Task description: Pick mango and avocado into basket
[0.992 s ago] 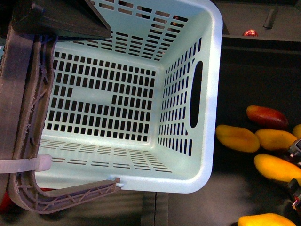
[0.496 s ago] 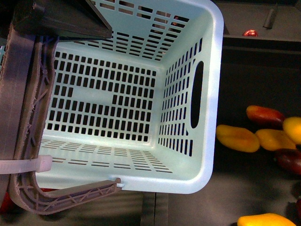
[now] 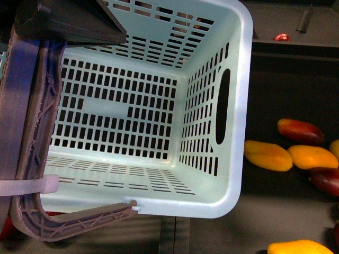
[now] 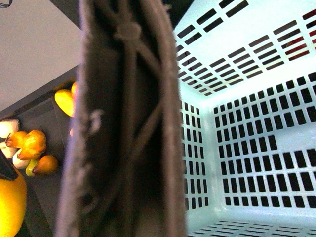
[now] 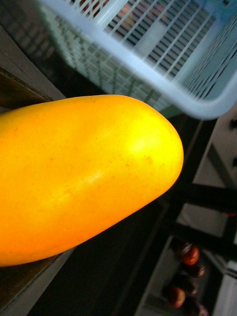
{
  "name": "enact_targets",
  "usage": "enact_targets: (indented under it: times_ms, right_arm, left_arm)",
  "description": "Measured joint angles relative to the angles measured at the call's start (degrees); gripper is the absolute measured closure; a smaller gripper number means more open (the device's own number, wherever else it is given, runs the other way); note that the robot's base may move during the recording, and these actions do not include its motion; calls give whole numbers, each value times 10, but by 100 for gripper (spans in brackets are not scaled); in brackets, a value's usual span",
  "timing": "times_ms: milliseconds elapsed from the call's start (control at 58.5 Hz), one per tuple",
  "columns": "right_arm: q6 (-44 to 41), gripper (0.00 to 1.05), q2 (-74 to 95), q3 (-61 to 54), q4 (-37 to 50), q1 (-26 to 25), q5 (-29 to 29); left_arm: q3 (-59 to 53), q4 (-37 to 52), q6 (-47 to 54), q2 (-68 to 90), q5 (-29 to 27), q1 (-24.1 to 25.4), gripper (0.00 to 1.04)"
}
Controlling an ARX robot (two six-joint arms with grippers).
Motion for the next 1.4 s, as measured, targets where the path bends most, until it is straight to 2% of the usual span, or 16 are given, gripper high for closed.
enact_targets:
  times_ms: [85, 308, 462, 633, 821, 1043, 1231, 1402]
  right_arm:
    - [13, 38, -37, 0, -16, 50, 33]
    - [54, 38, -21, 32, -17, 272, 202]
    - [77, 38, 24, 59, 4, 346, 260]
    - [95, 38, 87, 100, 24, 405, 315]
    - [111, 37, 131, 121, 56, 415, 355]
    - [126, 6, 120, 112, 112, 403, 390]
    - [128, 8, 38, 56, 132, 373, 407]
    - [143, 8, -88, -16, 130, 336, 452]
  left_arm:
    - [0, 0, 0, 0, 0, 0, 99]
    - [0, 0, 0, 0, 0, 0, 99]
    - [0, 0, 0, 0, 0, 0, 99]
    - [0, 0, 0, 0, 0, 0, 99]
    - [0, 0, 0, 0, 0, 0, 99]
    - [0, 0, 0, 0, 0, 0, 99]
    - [0, 0, 0, 0, -1, 0, 99]
    - [0, 0, -2, 0, -4, 0, 99]
